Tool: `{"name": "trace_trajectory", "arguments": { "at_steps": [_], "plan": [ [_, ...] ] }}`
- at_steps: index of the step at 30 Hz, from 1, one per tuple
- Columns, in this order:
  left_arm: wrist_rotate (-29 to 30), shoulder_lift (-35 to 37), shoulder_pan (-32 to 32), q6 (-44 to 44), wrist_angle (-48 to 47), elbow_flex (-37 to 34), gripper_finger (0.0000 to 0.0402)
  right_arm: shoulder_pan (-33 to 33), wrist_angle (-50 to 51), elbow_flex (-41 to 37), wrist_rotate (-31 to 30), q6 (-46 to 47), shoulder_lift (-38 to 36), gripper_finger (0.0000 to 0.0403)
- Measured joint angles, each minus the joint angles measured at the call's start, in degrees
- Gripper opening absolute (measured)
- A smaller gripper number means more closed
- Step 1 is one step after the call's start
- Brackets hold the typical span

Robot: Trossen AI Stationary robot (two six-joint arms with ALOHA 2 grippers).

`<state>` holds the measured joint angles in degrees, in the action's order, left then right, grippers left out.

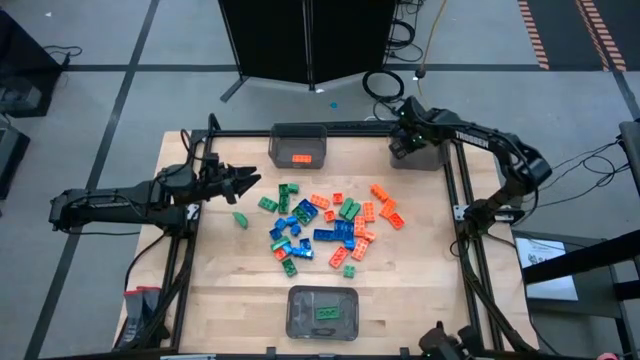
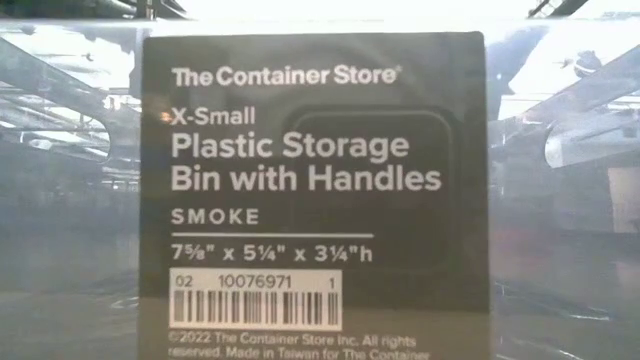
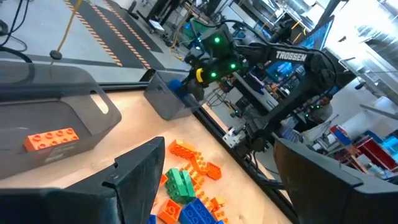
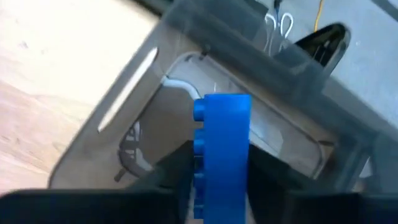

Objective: Sort blocks
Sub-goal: Put the blue game piece into the top right black bin, then put the orange game piece into the top left black bin

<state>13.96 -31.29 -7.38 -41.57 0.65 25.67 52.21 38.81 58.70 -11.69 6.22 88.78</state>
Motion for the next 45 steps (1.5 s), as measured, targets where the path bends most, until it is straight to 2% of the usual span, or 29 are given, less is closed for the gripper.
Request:
{"name": "trace_trajectory", "arguments": {
  "at_steps": [5, 9, 12, 16, 18, 23, 27, 30, 33, 37, 45],
  "plan": [
    [0.0, 0.0, 0.0, 0.5, -0.8, 0.0, 0.0302, 0.0, -0.5, 0.7, 0.0, 0.0, -2.1, 0.0247],
    [0.0, 0.0, 0.0, 0.5, -1.6, 0.0, 0.0302, -0.1, 2.5, 4.3, 1.6, -1.8, -3.5, 0.0281],
    [0.0, 0.0, 0.0, 0.5, -1.9, 0.0, 0.0302, -1.1, 5.5, 8.9, 7.0, -2.3, -5.1, 0.0281],
    [0.0, 0.0, 0.0, 0.4, -2.6, 0.0, 0.0302, -6.1, 7.2, 13.4, 19.1, -0.3, -8.8, 0.0271],
    [0.0, 0.0, 0.0, 0.3, -3.2, 0.0, 0.0302, -10.4, 9.1, 13.2, 20.3, 0.0, -10.7, 0.0267],
    [0.0, 0.0, 0.0, 0.3, -3.4, 0.0, 0.0302, -22.6, 16.4, 6.7, 19.2, 4.2, -14.3, 0.0263],
    [0.0, 0.0, 0.0, 0.3, -3.4, 0.0, 0.0302, -31.0, 14.3, -3.2, 19.1, 15.8, -18.7, 0.0263],
    [0.0, 0.0, 0.0, 0.3, -3.4, 0.0, 0.0302, -35.3, 12.8, -10.4, 16.4, 24.9, -21.2, 0.0263],
    [0.0, 0.0, 0.0, 0.3, -3.4, 0.0, 0.0302, -38.1, 9.4, -15.6, 16.0, 30.2, -22.8, 0.0263],
    [0.0, 0.0, 0.0, 0.0, -3.3, 0.0, 0.0302, -40.5, 7.5, -17.6, 15.5, 32.7, -22.6, 0.0263],
    [-0.1, 0.0, 0.0, -0.2, -3.1, 0.0, 0.0302, -44.7, 6.2, -17.6, 8.1, 34.9, -21.3, 0.0263]
  ]
}}
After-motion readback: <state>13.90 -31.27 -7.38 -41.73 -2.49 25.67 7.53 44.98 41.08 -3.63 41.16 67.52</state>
